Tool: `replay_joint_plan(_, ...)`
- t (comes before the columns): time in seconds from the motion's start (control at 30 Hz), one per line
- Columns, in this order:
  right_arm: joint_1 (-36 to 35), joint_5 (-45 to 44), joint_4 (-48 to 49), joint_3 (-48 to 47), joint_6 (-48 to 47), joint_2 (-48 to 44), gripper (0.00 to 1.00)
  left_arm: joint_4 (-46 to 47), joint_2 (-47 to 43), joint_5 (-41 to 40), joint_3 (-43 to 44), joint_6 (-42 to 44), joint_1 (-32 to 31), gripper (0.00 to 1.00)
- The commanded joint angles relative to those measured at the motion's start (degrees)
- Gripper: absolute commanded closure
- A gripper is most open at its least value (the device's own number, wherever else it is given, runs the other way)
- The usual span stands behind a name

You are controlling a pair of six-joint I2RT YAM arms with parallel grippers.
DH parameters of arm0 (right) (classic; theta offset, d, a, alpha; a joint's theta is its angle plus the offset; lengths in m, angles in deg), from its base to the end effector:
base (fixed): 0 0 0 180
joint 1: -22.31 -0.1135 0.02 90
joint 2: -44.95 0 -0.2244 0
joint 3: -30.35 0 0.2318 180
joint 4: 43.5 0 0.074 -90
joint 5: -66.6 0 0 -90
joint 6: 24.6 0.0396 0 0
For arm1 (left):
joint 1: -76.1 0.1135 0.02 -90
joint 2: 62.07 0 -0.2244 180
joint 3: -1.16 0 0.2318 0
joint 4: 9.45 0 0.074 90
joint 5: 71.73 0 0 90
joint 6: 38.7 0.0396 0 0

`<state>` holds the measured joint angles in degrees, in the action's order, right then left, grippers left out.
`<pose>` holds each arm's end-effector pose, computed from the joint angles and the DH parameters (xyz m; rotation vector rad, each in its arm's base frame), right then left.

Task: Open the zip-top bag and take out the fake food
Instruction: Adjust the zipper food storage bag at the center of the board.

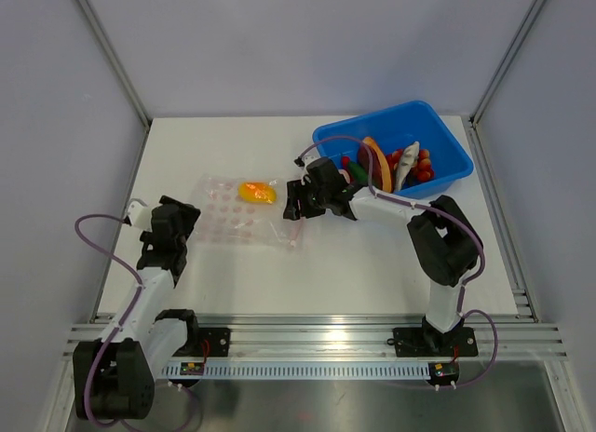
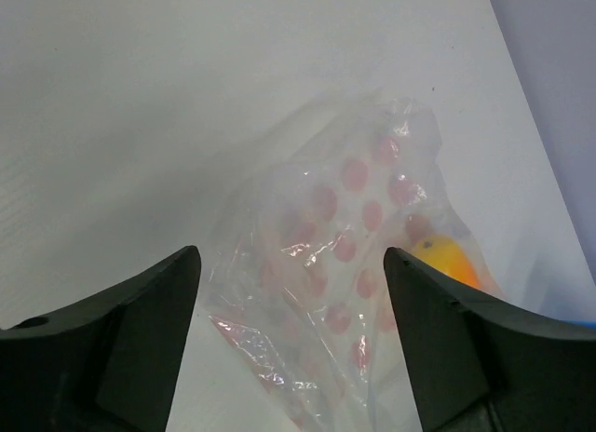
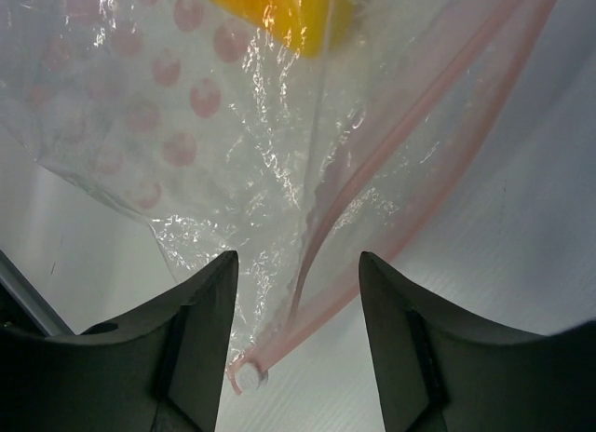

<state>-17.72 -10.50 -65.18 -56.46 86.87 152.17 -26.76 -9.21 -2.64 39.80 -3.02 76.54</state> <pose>0.2908 0.2558 0.1715 -0.5097 2.3662 0.7840 0.2037 0.0157 0.1774 -1.1448 1.7443 -0.1848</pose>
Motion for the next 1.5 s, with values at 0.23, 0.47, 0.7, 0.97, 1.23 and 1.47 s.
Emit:
replay_joint_plan(0.23,-0.57,5.01,-4.29,-7.27,-3.18,4.48,0.89,-1.12,-1.63,-0.29,3.95,-4.02,-1.31,0.1)
replay_joint_plan(0.47,-1.72,5.2,-11.33,-11.5,-7.58,5.81,0.99,0.28,-1.71,-0.63,5.1,-6.14,-3.43,0.11)
replay_joint_plan(0.7,-1.8,8.27,-17.48,-13.97,-10.48,6.51,1.0,-1.29,3.11,2.08,8.25,-12.99,-4.75,0.1)
replay_joint_plan(0.97,-1.8,7.49,-19.69,-14.94,-10.93,6.34,0.62,-9.55,17.7,3.5,19.33,-16.42,-7.65,0.11)
replay_joint_plan(1.23,-1.8,6.52,-18.37,-13.88,-10.31,5.1,0.54,-12.37,28.94,5.95,27.15,-15.72,-7.48,0.1)
replay_joint_plan(1.47,-1.8,7.66,-17.49,-13.53,-10.05,5.02,0.54,-13.43,36.43,14.66,30.42,-14.14,-6.51,0.11)
